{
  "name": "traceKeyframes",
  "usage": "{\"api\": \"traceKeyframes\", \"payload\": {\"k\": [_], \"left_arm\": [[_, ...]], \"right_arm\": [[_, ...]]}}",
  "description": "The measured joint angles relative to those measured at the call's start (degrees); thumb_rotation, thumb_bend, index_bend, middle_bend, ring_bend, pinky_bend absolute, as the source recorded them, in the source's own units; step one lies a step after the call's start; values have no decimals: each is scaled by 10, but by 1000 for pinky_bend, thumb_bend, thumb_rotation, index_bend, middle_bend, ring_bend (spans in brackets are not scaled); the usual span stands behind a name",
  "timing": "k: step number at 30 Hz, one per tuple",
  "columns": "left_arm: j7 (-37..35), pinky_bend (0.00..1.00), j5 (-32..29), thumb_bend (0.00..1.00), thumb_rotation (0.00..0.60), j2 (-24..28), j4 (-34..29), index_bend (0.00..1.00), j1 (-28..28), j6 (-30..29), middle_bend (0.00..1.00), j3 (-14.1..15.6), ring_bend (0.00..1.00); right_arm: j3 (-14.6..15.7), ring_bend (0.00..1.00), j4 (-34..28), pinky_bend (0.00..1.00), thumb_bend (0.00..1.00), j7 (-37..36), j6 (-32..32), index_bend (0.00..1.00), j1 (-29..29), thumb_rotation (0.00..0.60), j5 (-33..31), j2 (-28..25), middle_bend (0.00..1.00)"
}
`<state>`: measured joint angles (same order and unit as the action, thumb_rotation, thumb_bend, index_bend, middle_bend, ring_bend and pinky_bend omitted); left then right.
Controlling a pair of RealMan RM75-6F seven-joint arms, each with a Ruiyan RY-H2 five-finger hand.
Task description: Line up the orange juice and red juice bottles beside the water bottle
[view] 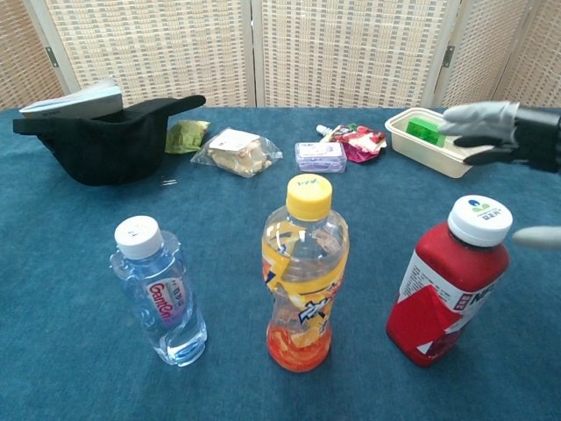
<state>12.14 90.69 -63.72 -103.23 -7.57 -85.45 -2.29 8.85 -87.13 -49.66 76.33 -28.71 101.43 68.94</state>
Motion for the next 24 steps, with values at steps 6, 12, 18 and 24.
{"api": "traceKeyframes", "payload": {"k": [6,12,18,24], "left_arm": [[-7,153,-9,161,600,0,10,37,-6,11,10,-3,46],[-10,151,-14,161,600,-5,22,37,-13,21,10,-5,46],[5,150,-8,161,600,-20,34,37,-16,25,10,1,46],[13,149,3,160,600,-31,41,37,-14,21,10,8,46]], "right_arm": [[-24,37,-35,82,304,111,34,132,37,600,-55,-29,201],[-50,70,-61,82,328,266,81,224,94,600,-126,-46,251],[-61,70,-78,82,328,374,119,224,157,600,-175,-54,250],[-49,69,-101,82,327,393,137,224,200,600,-168,-59,250]]}}
